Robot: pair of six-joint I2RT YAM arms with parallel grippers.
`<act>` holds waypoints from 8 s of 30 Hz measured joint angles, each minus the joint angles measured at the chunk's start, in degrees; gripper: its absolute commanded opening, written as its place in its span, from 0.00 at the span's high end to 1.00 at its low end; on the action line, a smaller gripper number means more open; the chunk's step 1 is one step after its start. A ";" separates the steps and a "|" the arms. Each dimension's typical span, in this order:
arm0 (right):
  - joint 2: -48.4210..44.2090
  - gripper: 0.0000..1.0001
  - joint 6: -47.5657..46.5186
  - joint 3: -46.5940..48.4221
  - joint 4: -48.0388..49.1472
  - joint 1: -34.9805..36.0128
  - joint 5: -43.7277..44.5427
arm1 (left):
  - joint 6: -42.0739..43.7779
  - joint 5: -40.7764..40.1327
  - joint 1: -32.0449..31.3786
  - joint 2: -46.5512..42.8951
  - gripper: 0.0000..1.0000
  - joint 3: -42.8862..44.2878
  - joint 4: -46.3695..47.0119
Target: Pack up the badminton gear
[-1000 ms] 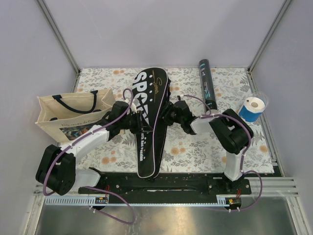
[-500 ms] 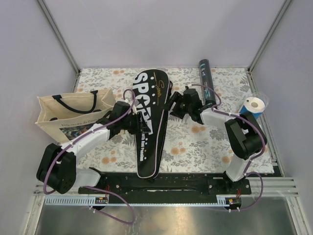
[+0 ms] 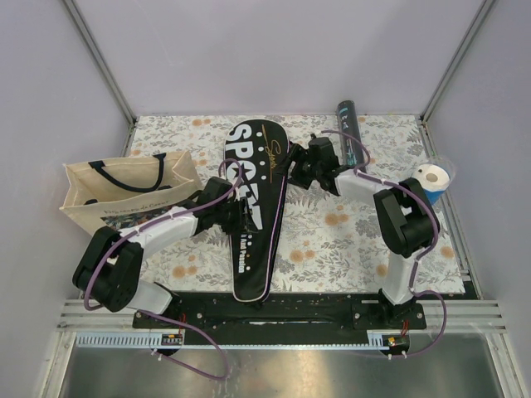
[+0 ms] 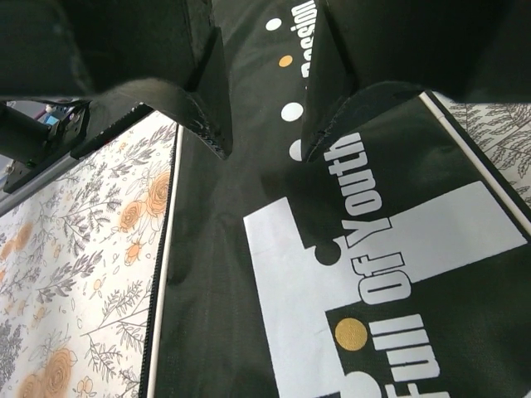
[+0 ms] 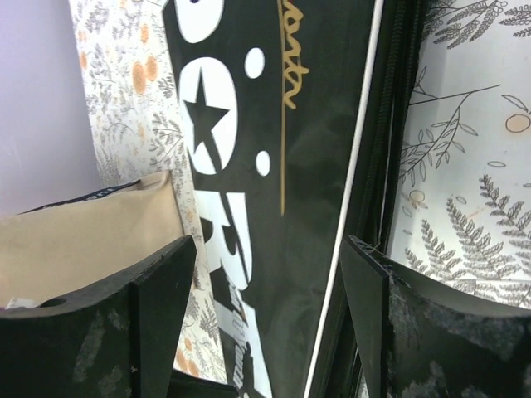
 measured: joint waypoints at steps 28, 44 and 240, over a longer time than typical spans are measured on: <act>10.38 0.71 2.97 0.09 2.62 0.02 -5.31 | -4.76 -1.29 -1.29 4.57 0.58 -1.73 8.11; 1.46 1.00 -10.01 4.90 -9.11 -1.03 -8.13 | -0.33 -8.31 -1.57 1.38 0.49 14.78 -6.25; -26.05 0.50 -5.18 -18.29 9.51 30.01 30.69 | -29.46 -6.23 14.23 6.27 1.00 24.26 -4.52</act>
